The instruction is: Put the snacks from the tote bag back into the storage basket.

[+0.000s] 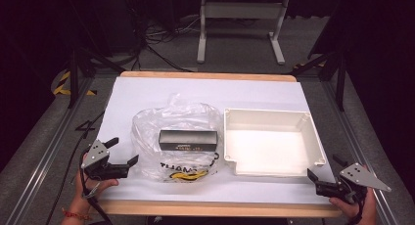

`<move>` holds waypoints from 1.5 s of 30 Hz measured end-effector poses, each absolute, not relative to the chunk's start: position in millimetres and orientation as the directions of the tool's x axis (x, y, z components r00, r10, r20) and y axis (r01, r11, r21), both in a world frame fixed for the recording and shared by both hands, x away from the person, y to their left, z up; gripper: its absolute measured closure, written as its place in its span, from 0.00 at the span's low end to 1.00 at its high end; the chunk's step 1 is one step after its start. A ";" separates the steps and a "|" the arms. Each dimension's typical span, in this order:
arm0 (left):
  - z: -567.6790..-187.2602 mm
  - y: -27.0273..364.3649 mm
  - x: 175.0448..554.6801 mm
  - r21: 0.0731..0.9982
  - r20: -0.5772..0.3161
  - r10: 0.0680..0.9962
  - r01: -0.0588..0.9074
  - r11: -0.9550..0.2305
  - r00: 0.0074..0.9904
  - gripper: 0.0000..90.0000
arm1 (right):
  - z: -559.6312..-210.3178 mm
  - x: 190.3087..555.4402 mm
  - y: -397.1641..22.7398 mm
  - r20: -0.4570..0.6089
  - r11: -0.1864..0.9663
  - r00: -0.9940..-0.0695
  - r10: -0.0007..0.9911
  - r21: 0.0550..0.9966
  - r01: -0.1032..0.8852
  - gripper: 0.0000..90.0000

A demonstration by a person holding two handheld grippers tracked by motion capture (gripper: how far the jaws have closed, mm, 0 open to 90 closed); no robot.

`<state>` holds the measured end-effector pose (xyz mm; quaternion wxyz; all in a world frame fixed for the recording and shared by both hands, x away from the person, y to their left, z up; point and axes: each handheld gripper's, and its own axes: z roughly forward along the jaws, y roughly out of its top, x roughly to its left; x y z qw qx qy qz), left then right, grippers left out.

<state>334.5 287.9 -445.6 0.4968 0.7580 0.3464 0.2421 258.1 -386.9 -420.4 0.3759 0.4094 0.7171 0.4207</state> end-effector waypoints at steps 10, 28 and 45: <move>-445.7 286.5 334.5 0.920 0.023 0.763 0.286 -0.269 0.646 0.07 | -408.8 256.8 -381.8 -0.209 0.320 -0.386 0.899 0.913 0.252 0.04; -446.2 285.2 334.7 0.916 0.026 0.757 0.288 -0.279 0.653 0.07 | -393.9 260.8 -359.6 -0.225 0.354 -0.444 0.867 0.906 0.234 0.06; -446.6 284.7 334.8 0.913 0.022 0.754 0.294 -0.283 0.656 0.07 | -388.3 275.8 -324.6 -0.230 0.406 -0.571 0.788 0.892 0.201 0.16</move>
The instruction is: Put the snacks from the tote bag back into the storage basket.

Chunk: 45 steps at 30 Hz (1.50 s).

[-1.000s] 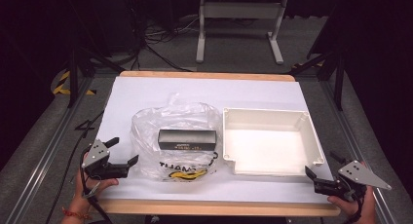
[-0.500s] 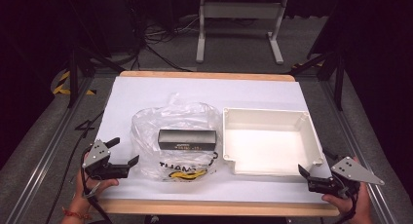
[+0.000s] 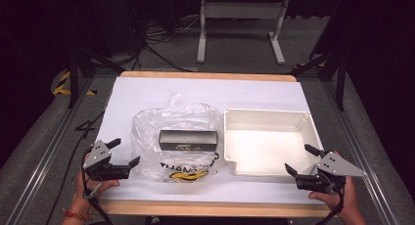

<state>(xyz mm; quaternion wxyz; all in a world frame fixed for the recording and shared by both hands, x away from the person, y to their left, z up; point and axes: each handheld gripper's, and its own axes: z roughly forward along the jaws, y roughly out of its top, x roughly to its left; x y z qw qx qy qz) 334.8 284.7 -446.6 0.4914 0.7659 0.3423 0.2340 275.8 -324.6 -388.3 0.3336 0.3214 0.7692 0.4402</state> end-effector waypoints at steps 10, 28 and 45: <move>-447.2 283.7 335.2 0.912 0.021 0.755 0.297 -0.283 0.655 0.07 | -391.0 296.6 -298.1 -0.270 0.474 -0.642 0.718 0.865 0.167 0.30; -449.1 282.0 335.7 0.908 0.017 0.747 0.303 -0.290 0.664 0.07 | -385.0 343.8 -243.4 -0.254 0.528 -0.761 0.597 0.839 0.134 0.28; -449.6 279.7 335.2 0.906 0.020 0.739 0.301 -0.299 0.674 0.07 | -360.4 383.9 -197.9 -0.223 0.565 -0.849 0.479 0.818 0.105 0.27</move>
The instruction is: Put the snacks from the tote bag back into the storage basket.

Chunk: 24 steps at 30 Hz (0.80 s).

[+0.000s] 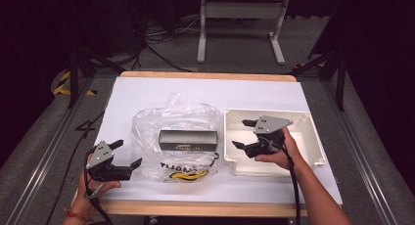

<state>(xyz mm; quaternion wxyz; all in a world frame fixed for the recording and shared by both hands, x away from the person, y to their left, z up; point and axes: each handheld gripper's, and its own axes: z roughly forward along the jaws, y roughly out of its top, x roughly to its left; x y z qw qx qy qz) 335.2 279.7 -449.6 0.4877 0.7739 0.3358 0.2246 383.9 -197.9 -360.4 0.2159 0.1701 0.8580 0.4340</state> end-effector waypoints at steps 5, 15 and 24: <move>-449.1 280.1 333.2 0.906 0.023 0.740 0.299 -0.300 0.672 0.07 | -353.9 394.8 -182.2 -0.227 0.593 -0.872 0.434 0.800 0.087 0.27; -446.2 285.0 322.2 0.916 -0.004 0.744 0.301 -0.265 0.668 0.07 | -356.0 412.0 -156.5 -0.224 0.647 -0.909 0.351 0.760 0.063 0.27; -444.8 283.4 314.5 0.910 0.013 0.749 0.303 -0.284 0.662 0.07 | -360.6 430.7 -133.5 -0.198 0.697 -0.941 0.274 0.716 0.052 0.27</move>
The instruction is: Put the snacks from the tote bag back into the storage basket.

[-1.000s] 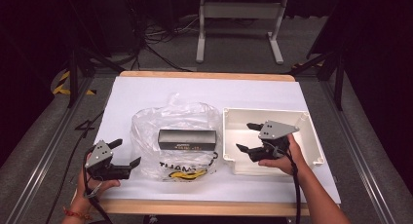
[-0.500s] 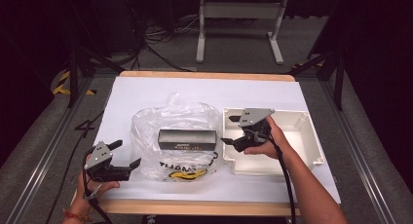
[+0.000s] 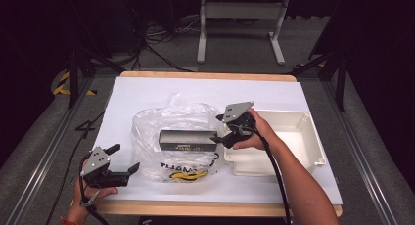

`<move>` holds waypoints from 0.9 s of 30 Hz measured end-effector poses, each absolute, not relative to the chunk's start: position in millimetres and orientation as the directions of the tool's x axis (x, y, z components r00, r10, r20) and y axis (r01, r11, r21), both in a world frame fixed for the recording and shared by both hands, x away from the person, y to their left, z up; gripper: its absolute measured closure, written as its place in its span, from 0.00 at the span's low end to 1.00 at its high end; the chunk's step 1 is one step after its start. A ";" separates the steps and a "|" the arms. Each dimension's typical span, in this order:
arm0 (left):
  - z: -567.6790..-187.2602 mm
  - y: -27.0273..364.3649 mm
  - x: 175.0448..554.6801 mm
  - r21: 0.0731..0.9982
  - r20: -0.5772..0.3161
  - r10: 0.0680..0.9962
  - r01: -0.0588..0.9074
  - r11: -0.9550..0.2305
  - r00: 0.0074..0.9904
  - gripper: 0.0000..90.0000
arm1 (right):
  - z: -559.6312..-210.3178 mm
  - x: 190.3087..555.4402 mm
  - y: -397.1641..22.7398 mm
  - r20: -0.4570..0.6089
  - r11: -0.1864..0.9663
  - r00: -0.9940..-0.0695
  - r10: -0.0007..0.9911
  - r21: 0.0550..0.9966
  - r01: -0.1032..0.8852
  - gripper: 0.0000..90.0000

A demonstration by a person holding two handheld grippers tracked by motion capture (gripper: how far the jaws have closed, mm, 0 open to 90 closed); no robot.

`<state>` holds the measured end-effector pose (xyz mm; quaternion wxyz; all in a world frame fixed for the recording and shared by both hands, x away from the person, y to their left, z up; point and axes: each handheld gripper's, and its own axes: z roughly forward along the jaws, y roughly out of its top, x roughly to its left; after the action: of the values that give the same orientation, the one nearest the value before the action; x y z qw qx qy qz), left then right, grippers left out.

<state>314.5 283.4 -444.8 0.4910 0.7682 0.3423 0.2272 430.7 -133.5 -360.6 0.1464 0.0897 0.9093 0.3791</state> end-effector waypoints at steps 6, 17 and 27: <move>-444.4 282.2 313.0 0.908 0.025 0.746 0.296 -0.295 0.666 0.07 | -367.7 437.3 -118.6 -0.186 0.735 -0.955 0.229 0.676 0.044 0.27; -443.3 283.1 312.4 0.913 0.017 0.739 0.290 -0.286 0.673 0.07 | -379.2 443.9 -97.0 -0.175 0.831 -0.974 0.144 0.556 0.023 0.28; -443.6 286.3 311.4 0.917 0.011 0.737 0.286 -0.277 0.676 0.07 | -385.0 456.7 -75.3 -0.146 0.921 -0.981 0.129 0.384 0.064 0.29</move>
<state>311.4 286.3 -443.6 0.5002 0.7667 0.3336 0.2249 456.7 -75.3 -385.0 0.0845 0.0493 0.9764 0.1926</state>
